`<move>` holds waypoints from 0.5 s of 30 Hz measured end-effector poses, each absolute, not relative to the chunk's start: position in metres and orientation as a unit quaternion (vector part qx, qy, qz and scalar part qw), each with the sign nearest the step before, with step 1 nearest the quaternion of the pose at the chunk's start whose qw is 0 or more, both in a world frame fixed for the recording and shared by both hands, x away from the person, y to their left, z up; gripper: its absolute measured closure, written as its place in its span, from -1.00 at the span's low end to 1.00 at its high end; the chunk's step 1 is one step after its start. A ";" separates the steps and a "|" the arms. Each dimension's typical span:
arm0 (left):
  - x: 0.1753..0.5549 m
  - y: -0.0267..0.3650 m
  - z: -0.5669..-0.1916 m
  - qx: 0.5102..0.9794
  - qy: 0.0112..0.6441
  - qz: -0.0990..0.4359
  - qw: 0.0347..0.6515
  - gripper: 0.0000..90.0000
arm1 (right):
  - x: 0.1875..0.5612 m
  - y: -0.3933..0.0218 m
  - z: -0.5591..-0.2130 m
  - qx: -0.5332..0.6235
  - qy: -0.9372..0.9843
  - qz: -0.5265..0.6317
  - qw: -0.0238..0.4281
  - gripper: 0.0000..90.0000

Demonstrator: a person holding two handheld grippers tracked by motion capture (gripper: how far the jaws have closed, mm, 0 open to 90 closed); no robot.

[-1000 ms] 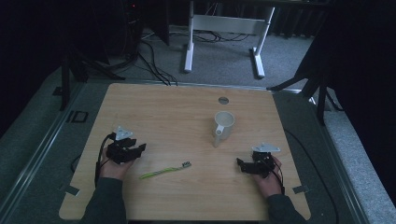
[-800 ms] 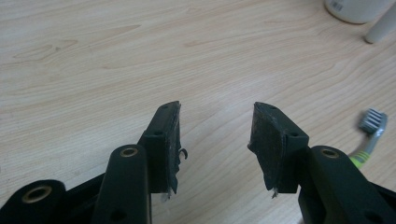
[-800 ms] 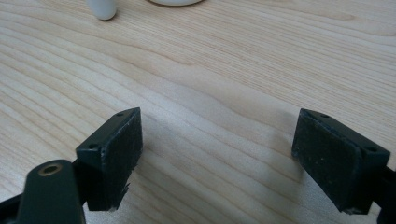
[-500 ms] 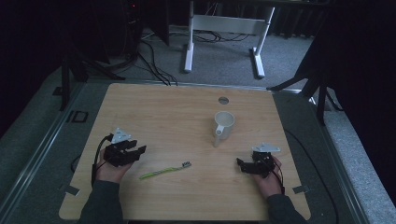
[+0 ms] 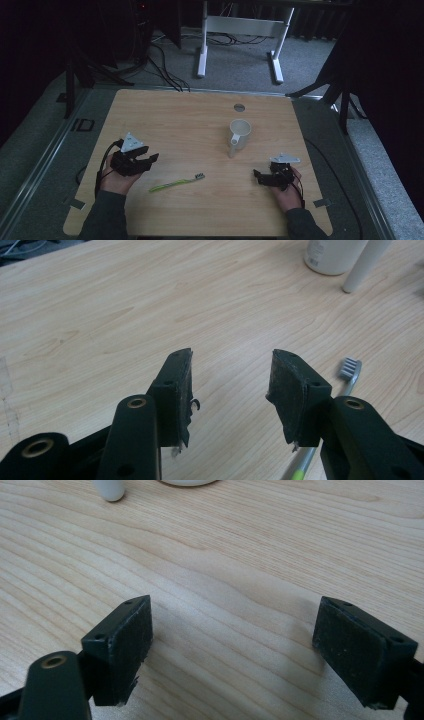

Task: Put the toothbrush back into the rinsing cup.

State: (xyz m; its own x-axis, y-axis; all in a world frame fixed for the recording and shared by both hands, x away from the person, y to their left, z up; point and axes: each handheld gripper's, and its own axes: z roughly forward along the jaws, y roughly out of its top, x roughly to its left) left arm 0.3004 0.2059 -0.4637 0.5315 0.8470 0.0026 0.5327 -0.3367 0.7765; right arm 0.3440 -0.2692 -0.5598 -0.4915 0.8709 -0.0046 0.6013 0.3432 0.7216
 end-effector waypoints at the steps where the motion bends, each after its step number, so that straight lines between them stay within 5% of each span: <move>1: 0.300 0.205 -0.462 0.792 0.432 0.207 0.378 0.17 | 0.344 -0.269 -0.560 0.463 0.795 0.338 0.200 -0.65; 15: 0.301 0.194 -0.453 0.811 0.406 0.201 0.370 0.17 | 0.344 -0.269 -0.560 0.464 0.795 0.338 0.199 -0.65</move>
